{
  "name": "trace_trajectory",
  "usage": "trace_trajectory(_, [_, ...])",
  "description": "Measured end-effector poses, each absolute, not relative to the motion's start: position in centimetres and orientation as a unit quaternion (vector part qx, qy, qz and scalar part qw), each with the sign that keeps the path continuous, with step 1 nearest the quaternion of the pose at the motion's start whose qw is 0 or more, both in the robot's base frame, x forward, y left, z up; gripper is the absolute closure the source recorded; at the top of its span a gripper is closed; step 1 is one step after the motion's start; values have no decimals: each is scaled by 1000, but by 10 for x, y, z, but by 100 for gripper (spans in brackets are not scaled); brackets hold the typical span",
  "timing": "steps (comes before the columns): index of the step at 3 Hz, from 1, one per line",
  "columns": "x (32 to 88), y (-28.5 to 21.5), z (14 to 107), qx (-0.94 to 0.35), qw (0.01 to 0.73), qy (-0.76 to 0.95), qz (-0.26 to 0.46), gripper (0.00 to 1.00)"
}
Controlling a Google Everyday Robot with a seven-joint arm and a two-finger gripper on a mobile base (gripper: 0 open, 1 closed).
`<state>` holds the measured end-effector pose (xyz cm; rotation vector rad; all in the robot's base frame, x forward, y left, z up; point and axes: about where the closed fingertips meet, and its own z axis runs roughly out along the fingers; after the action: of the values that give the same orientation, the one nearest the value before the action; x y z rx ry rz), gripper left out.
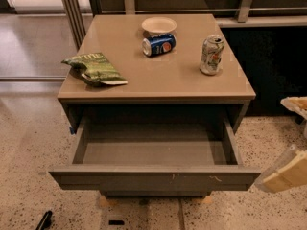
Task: Close top drawer
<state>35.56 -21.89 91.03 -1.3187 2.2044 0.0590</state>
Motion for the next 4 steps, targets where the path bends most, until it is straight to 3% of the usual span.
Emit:
trace_trajectory(1, [356, -218, 910, -493, 282, 822, 23, 27])
trace_trajectory(4, [356, -217, 910, -494, 282, 822, 23, 97])
